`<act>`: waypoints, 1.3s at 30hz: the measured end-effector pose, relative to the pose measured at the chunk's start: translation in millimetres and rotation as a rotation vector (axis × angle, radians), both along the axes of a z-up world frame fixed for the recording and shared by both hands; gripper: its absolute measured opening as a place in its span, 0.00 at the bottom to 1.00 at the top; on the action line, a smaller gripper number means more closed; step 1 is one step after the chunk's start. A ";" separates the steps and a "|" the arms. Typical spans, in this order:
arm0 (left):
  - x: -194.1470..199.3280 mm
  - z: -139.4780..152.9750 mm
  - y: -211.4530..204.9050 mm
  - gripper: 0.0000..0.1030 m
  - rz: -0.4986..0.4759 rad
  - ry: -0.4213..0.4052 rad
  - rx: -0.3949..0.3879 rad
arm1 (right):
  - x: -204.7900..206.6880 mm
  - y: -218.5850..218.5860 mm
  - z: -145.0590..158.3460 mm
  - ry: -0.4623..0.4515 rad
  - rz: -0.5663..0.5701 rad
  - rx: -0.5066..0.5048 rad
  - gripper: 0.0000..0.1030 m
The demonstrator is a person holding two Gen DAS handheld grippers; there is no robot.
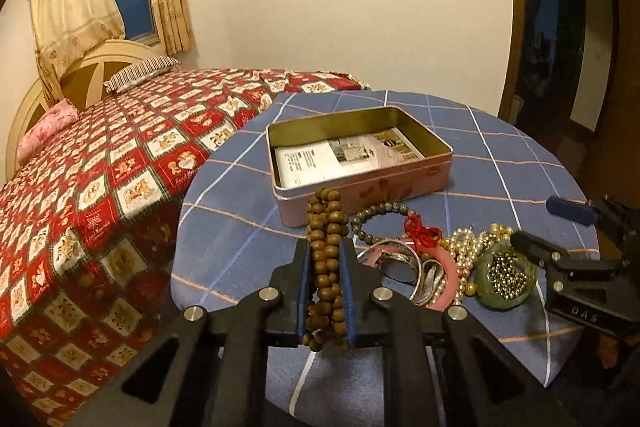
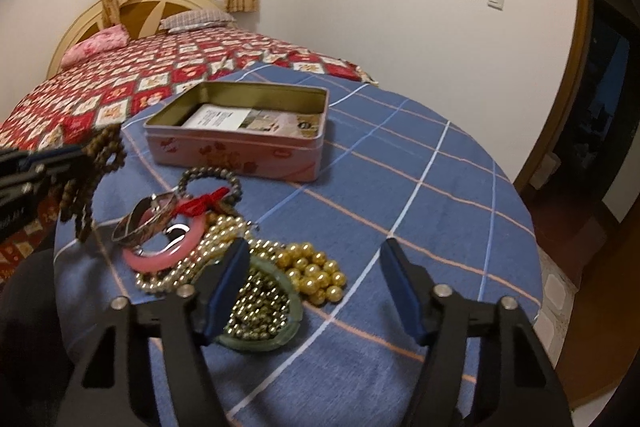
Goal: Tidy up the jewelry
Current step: 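Close the left tool on the brown wooden bead bracelet, then grasp the green jade bangle with the right tool while the left holds the beads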
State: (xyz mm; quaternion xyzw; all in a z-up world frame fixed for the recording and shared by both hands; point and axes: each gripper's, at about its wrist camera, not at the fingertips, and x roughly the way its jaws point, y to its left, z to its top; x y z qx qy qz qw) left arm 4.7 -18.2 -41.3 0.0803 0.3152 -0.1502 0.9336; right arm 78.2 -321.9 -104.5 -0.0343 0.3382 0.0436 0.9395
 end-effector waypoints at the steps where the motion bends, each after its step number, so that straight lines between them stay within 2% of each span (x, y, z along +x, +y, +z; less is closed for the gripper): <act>1: 0.5 -0.3 0.6 0.13 -0.002 0.002 -0.003 | -0.7 0.0 -1.4 0.007 0.007 0.003 0.63; 6: 5.3 -10.2 0.6 0.14 -0.007 0.044 -0.008 | 1.5 2.0 -7.9 0.039 0.026 0.017 0.50; 12: 5.5 -17.0 -2.4 0.14 -0.017 0.057 0.000 | 5.3 2.9 -17.9 0.088 0.054 0.034 0.31; 14: 5.8 -17.7 -2.3 0.14 -0.019 0.061 -0.001 | 5.0 4.0 -20.7 0.099 0.062 0.032 0.28; 17: 5.2 -17.2 -2.6 0.14 -0.020 0.059 -0.002 | 2.5 0.1 -16.9 0.083 0.069 0.060 0.10; 28: 4.0 -6.7 -0.3 0.14 -0.022 0.031 -0.023 | -2.5 -1.2 -0.4 0.026 0.095 0.103 0.09; 39: 24.5 19.8 -0.9 0.14 -0.041 -0.015 -0.038 | 18.2 -3.2 22.3 -0.016 0.098 0.092 0.09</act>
